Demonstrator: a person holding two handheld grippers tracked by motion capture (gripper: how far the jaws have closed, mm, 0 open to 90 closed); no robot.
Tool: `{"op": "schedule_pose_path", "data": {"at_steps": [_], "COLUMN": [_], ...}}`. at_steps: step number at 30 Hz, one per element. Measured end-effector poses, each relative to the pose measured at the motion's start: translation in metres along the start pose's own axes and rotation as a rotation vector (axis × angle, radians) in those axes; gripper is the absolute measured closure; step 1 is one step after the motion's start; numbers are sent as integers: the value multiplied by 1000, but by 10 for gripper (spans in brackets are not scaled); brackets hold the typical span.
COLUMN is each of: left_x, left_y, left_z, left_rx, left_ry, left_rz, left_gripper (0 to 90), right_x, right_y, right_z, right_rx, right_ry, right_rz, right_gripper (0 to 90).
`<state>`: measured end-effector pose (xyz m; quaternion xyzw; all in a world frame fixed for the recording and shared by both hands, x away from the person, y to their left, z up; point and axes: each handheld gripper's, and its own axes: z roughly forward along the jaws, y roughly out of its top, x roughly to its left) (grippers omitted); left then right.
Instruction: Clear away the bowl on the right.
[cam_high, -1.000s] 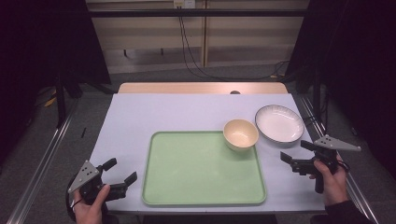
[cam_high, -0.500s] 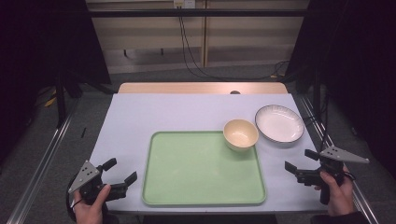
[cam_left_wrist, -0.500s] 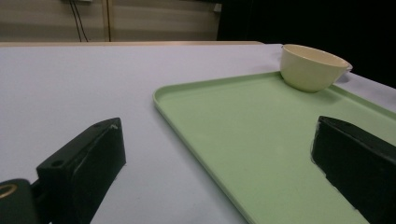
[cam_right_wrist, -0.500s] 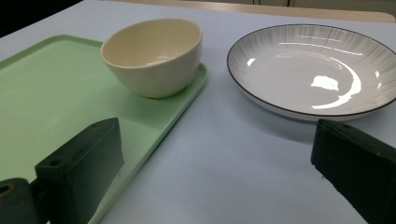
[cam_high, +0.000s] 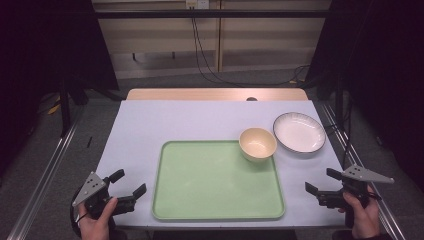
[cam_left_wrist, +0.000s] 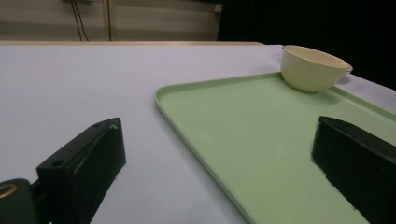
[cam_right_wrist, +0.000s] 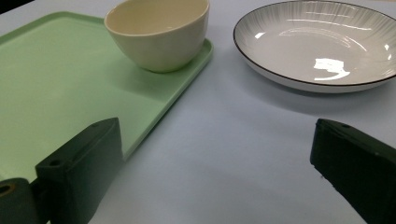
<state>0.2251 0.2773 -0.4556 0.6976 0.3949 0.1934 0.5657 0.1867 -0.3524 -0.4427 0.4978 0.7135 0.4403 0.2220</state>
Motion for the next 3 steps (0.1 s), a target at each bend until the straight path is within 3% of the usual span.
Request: {"op": "schedule_pose_path", "data": {"at_steps": [3], "left_x": [0], "left_y": [0], "left_z": [0], "left_rx": [1], "left_ry": [1], "left_rz": [0], "left_gripper": [29], "right_x": [0], "right_y": [1], "right_z": [1], "right_rx": [2], "right_ry": [5], "right_rz": [4], "right_gripper": [18]}}
